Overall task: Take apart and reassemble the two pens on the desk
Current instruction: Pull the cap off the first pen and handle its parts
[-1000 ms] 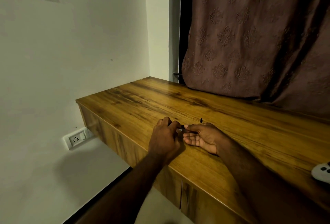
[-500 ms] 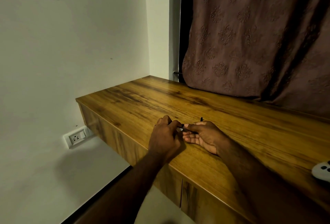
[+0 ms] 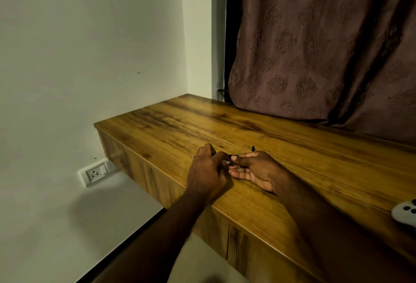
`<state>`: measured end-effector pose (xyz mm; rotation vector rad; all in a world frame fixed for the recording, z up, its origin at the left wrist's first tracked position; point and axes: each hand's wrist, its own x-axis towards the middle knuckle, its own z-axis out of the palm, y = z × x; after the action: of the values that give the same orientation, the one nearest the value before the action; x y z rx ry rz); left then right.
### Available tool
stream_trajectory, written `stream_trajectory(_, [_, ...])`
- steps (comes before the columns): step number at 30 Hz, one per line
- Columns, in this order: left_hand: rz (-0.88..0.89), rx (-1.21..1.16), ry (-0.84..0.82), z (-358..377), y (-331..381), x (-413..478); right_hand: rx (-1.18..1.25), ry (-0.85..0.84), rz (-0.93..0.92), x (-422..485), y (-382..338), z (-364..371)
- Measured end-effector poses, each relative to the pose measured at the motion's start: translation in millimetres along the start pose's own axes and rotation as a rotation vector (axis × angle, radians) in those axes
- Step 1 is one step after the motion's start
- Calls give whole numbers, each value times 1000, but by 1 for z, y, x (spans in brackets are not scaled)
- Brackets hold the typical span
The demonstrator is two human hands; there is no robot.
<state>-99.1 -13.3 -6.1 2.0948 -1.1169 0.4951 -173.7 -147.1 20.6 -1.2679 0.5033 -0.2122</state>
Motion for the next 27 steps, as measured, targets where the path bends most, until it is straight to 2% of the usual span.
stream_trajectory(9, [-19,-67,-17,2,-5,2,46,-7,19,0,-2,-1])
stream_trajectory(22, [-143,-256,-19,6,-14,5,140,-55,14,-2,-3,-5])
stream_trajectory(27, [-94,-232,-15,5,-11,3,123,-57,-4,-2,-2,-4])
